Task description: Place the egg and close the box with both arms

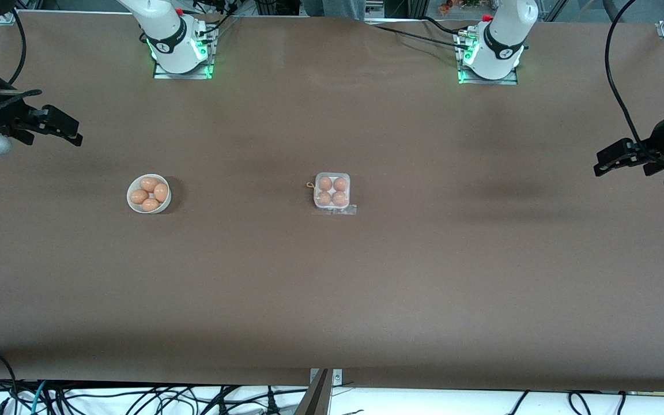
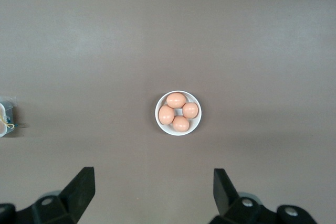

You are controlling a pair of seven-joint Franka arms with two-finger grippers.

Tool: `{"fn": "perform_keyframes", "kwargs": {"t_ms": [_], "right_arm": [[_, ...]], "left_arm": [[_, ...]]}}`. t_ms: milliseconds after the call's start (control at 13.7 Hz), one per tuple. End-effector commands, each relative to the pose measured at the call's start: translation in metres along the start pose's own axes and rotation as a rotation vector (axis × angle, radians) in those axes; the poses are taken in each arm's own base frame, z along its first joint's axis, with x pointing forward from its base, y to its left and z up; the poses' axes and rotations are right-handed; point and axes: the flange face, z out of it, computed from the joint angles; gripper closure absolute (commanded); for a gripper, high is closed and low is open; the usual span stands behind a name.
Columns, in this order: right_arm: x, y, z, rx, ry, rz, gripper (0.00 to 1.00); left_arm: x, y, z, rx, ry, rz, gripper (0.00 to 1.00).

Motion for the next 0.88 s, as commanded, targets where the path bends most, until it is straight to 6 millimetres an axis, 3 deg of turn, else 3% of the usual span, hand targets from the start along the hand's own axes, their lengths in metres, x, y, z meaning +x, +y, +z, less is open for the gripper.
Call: {"fn": "perform_keyframes", "kwargs": {"t_ms": [0, 804], "right_arm": [[-0.0018, 0.0014, -0.0024, -0.009, 0.002, 0.006, 0.0], [-0.0021, 0.0023, -0.0021, -0.009, -0.001, 0.007, 0.0]], "left_arm": [[-0.0118, -0.0047, -0.0086, 0.071, 0.012, 0.028, 0.0], [-0.019, -0.0023, -0.0154, 0.06, 0.004, 0.028, 0.0]]}}
